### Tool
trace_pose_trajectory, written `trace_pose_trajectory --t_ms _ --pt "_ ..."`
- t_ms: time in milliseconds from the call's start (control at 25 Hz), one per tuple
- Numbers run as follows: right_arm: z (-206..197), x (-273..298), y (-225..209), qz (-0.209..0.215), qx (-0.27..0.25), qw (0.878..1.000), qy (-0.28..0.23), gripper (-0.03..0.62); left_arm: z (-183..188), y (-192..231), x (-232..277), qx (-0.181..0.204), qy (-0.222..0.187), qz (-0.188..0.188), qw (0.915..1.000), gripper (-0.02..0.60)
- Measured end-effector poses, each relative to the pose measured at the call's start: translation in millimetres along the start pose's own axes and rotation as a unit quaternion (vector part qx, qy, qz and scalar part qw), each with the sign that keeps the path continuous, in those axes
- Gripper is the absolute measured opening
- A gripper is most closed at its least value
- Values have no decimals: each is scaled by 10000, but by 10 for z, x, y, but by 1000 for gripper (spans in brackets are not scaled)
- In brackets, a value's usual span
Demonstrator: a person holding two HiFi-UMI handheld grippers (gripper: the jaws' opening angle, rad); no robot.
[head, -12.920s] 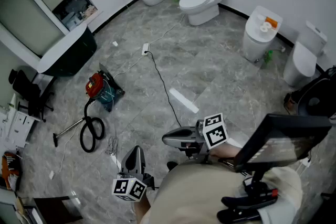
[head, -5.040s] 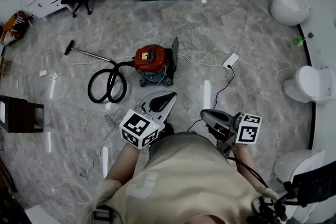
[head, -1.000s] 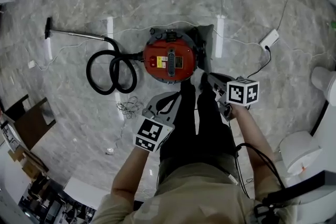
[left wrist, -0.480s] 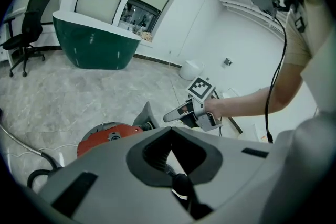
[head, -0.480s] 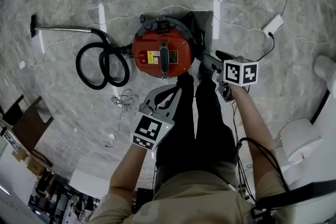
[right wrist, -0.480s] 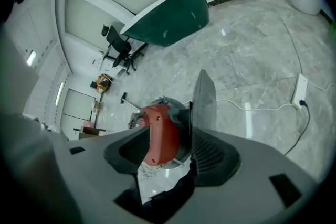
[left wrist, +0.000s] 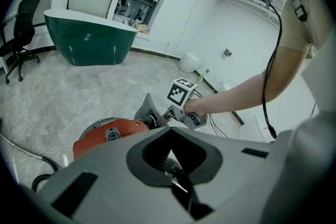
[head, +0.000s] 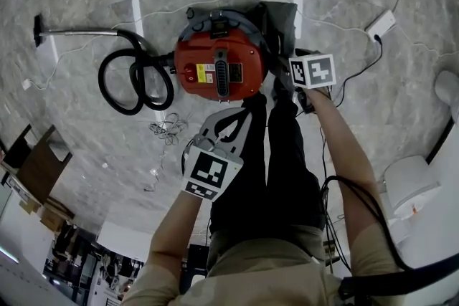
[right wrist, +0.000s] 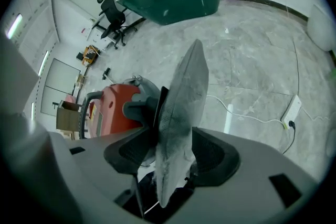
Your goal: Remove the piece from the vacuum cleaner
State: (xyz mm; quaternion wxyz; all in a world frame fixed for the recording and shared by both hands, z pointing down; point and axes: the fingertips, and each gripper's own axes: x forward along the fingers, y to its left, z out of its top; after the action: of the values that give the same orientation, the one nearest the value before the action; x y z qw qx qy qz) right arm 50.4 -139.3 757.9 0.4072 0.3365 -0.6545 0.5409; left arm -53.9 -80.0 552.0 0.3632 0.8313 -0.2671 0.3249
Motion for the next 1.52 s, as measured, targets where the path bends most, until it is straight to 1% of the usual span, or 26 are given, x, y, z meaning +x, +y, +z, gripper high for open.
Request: trace_pose_trajectory --t_ms 160,320,480,560,640,800,840,920,1000,1160,1440,1520 --pt "-34 53 -22 34 -55 10000 26 230 -51 49 81 139 167 117 9997 -5" --pt "-72 100 -83 76 -80 9999 58 230 -72 16 162 174 186 149 9996 -4" --pt "-100 126 -130 7 -276 9995 164 229 -154 -33 222 410 376 215 9982 -4" --pt "-117 126 -138 -65 -415 9989 204 225 -183 -50 235 458 443 245 9977 -4" --pt "-110 144 -132 -81 -536 9982 239 198 -171 -44 239 468 435 280 9976 -5" --pt "-126 151 -145 4 -615 9976 315 186 -160 -49 237 477 432 339 9973 -5" --pt "-135 146 -149 11 -662 9973 329 182 -174 -43 236 473 462 359 9972 -5" --pt "-144 142 -158 -36 -814 9961 330 154 -215 -15 237 467 561 411 9965 -5" --pt "-149 144 -166 -50 -832 9961 296 141 -250 20 240 473 659 471 9956 -5" --pt "-162 152 -181 7 -726 9971 235 132 -277 68 229 452 690 549 9951 -5" --pt "-154 141 -181 -164 -889 9959 -16 127 -325 71 177 338 691 620 9951 -5" --pt "-164 142 -186 -263 -1099 9936 -77 127 -348 61 169 321 695 613 9952 -4"
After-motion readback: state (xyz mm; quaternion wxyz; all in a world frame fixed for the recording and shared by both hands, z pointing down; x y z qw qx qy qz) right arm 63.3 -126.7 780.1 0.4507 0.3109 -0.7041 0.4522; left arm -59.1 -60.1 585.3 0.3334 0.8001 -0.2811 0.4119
